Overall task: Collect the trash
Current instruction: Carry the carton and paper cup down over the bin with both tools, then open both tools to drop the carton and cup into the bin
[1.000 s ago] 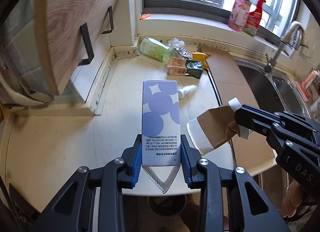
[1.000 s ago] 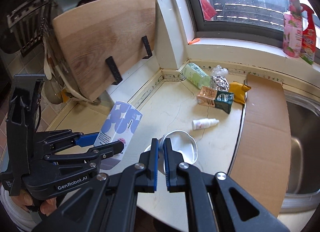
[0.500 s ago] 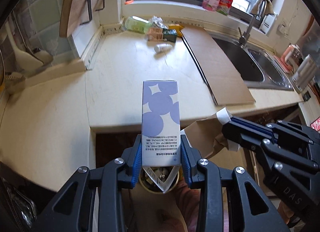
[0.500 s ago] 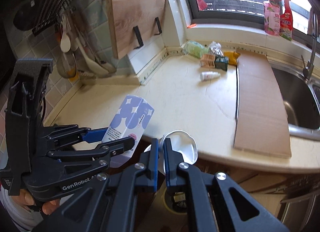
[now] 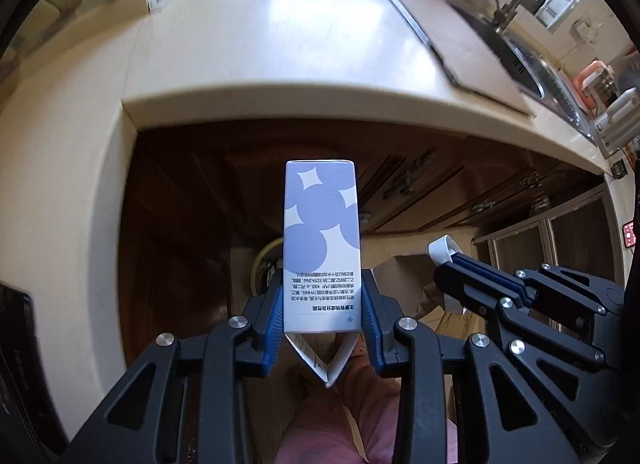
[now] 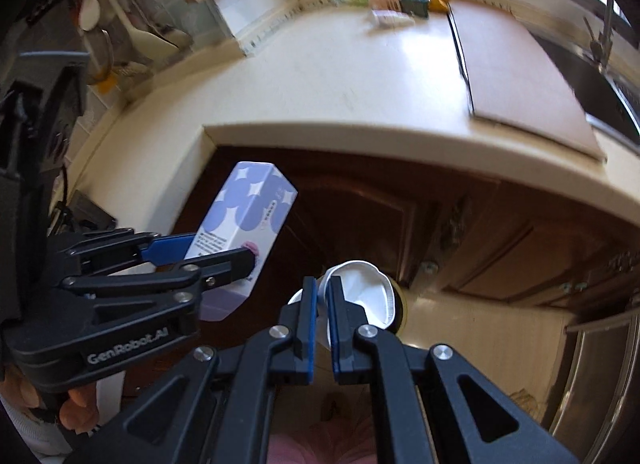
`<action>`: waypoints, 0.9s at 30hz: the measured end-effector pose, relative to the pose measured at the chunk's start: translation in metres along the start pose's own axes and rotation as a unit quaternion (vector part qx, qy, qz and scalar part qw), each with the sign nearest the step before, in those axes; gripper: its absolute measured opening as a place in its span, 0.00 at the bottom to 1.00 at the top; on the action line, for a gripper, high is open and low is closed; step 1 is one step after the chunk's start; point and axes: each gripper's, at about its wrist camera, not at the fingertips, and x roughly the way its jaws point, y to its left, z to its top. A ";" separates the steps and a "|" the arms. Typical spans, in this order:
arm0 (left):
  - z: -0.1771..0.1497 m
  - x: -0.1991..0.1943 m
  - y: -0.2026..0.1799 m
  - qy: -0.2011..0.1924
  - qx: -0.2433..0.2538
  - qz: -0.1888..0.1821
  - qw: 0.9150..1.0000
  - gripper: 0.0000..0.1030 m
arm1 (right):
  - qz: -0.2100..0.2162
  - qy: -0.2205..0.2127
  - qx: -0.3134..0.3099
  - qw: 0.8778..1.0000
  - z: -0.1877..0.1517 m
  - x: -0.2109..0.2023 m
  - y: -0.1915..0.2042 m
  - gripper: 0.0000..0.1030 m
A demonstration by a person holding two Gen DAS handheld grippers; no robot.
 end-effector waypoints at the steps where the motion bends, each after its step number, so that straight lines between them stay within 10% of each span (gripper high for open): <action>1: -0.003 0.009 0.001 0.006 -0.003 0.000 1.000 0.32 | -0.001 0.004 0.006 1.000 -0.003 0.008 -0.004 0.05; 17: -0.044 0.187 0.057 0.077 -0.109 -0.014 0.991 0.32 | -0.007 0.067 0.067 0.995 -0.043 0.174 -0.073 0.05; 27: -0.051 0.247 0.052 0.076 -0.074 -0.015 0.994 0.32 | 0.016 0.103 0.053 0.993 -0.057 0.246 -0.089 0.06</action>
